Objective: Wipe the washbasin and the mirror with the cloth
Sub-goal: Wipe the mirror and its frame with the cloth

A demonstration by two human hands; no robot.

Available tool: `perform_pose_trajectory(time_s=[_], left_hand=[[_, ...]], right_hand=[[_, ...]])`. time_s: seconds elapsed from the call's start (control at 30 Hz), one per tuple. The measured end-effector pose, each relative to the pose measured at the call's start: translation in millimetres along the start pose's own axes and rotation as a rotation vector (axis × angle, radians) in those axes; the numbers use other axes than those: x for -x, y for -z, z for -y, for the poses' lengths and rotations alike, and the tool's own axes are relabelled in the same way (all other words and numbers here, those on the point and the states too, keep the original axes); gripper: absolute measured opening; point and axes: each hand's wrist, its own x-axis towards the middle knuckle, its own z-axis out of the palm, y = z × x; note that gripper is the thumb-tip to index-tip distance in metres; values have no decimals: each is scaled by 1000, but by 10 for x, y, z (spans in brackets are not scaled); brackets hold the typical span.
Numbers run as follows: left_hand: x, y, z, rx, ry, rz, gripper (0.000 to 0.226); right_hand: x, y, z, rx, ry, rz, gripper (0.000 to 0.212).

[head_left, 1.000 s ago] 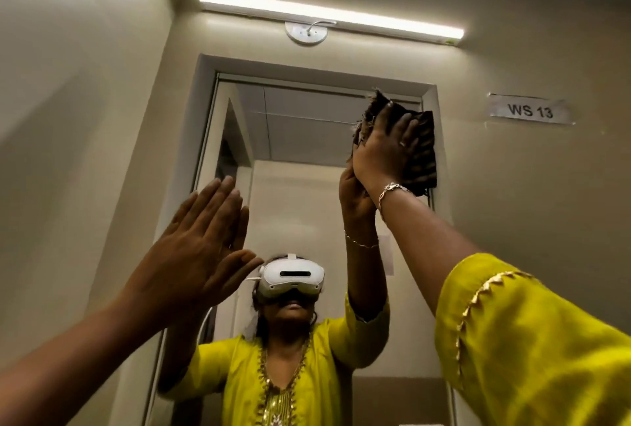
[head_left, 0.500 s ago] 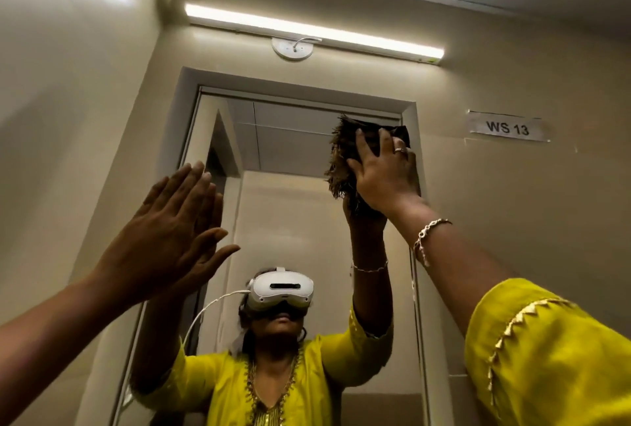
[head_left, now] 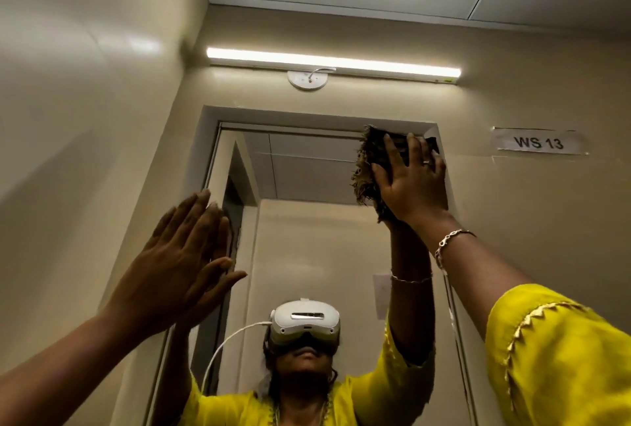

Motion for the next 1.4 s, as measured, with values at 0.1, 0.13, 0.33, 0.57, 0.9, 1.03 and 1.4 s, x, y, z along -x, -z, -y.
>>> perform_pose_trajectory(time_s=[0.1, 0.13, 0.33, 0.57, 0.9, 1.03, 1.4], left_hand=[[-14, 4, 90, -12, 24, -12, 74], [-7, -3, 105, 1, 46, -10, 76], [70, -122, 93, 74, 133, -25, 84], [55, -160, 88, 161, 170, -92, 91], [85, -187, 92, 106, 181, -88, 87], [91, -162, 70, 91, 173, -76, 85], [209, -160, 32, 37, 153, -23, 85]], right_hand=[[-13, -39, 6, -5, -11, -46, 83], [-14, -41, 8, -7, -17, -49, 82], [7, -118, 177, -40, -80, -71, 71], [6, -161, 750, -78, -84, -48, 65], [-22, -208, 1827, -126, 60, 12, 57], [-52, -223, 2083, -147, 114, 39, 57], [-61, -226, 2320, -159, 170, 62, 55]])
